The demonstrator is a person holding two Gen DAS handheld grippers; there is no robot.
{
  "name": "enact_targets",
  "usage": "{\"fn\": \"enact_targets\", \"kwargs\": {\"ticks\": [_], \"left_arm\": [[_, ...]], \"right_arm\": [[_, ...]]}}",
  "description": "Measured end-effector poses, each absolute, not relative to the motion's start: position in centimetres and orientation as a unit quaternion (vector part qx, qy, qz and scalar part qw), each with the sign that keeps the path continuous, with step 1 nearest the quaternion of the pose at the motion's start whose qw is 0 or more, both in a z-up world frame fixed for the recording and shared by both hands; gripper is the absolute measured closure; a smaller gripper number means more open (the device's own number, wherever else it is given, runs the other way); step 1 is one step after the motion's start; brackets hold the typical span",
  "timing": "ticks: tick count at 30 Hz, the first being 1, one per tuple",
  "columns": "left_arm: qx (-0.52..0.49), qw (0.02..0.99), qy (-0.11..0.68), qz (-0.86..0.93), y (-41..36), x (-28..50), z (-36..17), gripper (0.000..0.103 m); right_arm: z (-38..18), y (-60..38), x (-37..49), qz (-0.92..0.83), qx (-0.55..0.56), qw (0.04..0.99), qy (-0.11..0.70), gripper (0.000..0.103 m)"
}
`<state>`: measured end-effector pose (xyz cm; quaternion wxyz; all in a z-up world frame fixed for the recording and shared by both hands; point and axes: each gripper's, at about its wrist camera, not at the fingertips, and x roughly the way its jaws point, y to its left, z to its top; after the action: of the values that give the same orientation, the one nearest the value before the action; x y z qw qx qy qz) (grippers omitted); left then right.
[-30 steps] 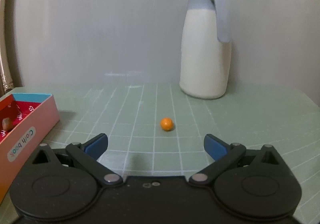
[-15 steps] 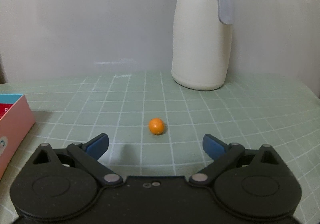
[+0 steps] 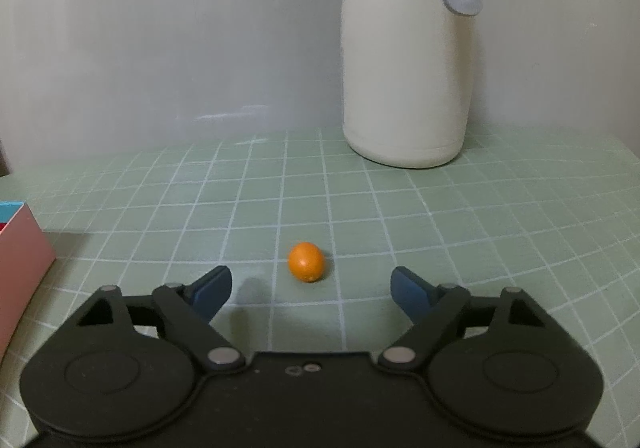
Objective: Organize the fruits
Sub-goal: 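Move the right tool to the last small kumquat and close on it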
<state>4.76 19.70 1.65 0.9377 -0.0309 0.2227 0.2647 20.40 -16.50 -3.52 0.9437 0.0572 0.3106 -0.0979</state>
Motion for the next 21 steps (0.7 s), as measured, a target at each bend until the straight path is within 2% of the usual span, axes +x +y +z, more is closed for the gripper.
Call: {"fn": "enact_targets", "kwargs": {"ticks": [10,15,21], "left_arm": [[-0.039,0.937,0.232,0.258,19.5,5.2,1.5,0.003],[-0.034,0.938,0.232,0.254,19.1,5.3,1.5,0.003],[-0.029,0.939,0.234,0.25,18.6,5.4,1.5,0.002]], "right_arm": [[-3.6,-17.1,21.5,-0.092,0.066,0.943,0.312,0.029],[-3.7,-17.0,21.6,-0.091,0.065,0.943,0.312,0.03],[-3.6,-16.5,21.4,-0.089,0.055,0.944,0.312,0.047]]}}
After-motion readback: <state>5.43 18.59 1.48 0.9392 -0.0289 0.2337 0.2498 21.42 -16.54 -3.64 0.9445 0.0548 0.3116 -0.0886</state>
